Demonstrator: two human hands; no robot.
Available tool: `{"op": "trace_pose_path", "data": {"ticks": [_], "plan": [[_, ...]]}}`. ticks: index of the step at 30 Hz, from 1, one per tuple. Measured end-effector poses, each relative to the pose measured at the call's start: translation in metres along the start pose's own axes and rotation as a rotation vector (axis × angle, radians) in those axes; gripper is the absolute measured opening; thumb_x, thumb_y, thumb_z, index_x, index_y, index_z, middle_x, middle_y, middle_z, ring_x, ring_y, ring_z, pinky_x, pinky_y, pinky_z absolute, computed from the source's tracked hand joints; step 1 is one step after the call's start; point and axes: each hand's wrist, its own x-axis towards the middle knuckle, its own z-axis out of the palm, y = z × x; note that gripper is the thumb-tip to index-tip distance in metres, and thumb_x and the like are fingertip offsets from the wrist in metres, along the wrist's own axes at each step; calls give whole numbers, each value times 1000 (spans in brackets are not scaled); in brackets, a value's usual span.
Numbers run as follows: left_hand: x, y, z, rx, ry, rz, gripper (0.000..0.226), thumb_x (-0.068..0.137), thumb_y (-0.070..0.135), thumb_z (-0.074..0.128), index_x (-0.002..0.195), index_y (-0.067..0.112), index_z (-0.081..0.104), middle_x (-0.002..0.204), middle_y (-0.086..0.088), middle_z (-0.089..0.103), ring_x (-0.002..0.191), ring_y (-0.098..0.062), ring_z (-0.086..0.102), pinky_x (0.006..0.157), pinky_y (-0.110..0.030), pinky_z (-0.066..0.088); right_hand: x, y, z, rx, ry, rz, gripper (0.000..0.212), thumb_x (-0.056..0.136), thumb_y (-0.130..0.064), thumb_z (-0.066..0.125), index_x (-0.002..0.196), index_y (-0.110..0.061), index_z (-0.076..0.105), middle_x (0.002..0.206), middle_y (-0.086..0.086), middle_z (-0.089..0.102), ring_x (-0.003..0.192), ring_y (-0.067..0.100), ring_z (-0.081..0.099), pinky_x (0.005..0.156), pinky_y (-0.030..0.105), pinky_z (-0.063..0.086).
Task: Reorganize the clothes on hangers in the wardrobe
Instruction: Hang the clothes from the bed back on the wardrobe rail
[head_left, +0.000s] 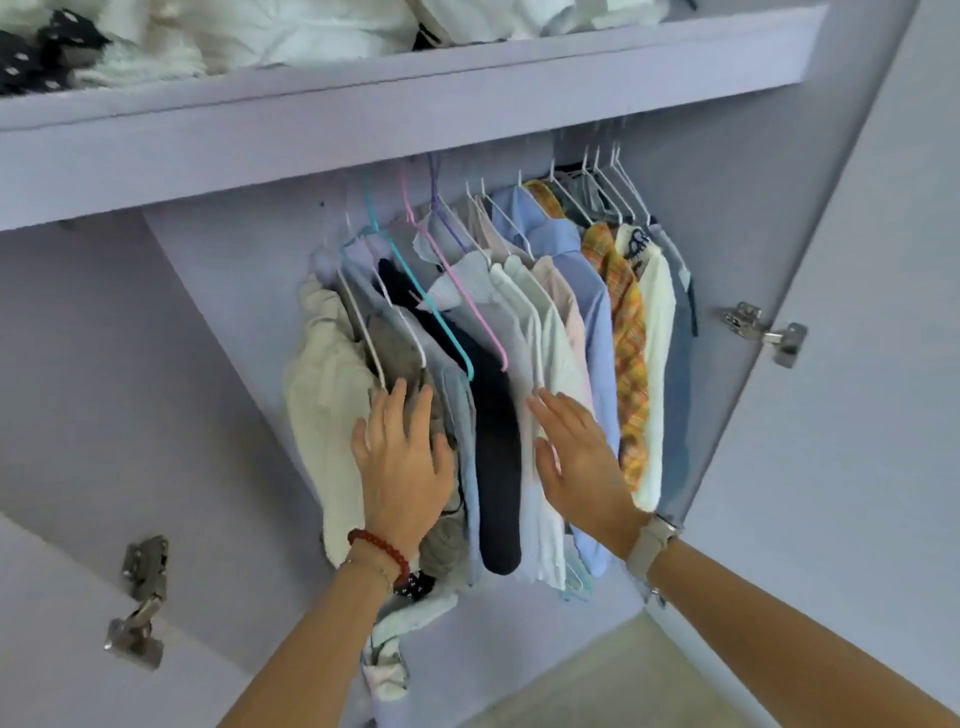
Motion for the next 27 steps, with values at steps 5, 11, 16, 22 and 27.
{"op": "trace_pose_path", "data": {"ticks": [5,11,16,22,27], "plan": [[-66,104,63,-58,-291,218,52,85,18,57,136,14,44,146,-14,35,136,-31,29,106,-51,25,-131,75,-68,-255,-107,419,45,92,-11,45,136,-8,39,145,13,36,135,32,30,111,47,23],[-175,267,121,-196,-617,627,50,92,23,44,141,17,34,150,-9,27,139,-23,22,110,-45,20,-315,118,-173,-391,-121,963,48,97,-24,32,144,-19,22,153,3,17,141,20,11,114,38,6],[-275,399,136,-283,-829,1000,51,94,26,37,144,21,26,153,-5,19,140,-17,18,112,-41,13,-460,101,-247,-480,79,1345,49,95,-20,35,143,-17,26,151,6,24,140,24,16,115,41,12],[-393,501,125,-468,-1115,1438,48,95,23,38,142,16,31,152,-6,21,138,-23,22,110,-41,23,-587,32,-277,-523,458,1851,43,95,-19,39,137,-13,36,145,11,35,136,26,26,112,40,23],[-478,534,120,-342,-1389,1623,42,98,13,35,139,4,33,143,-14,35,132,-29,33,96,-17,35,-648,-31,-258,-469,742,2226,43,95,-17,36,138,-11,35,143,11,37,131,27,34,107,38,29]]}}
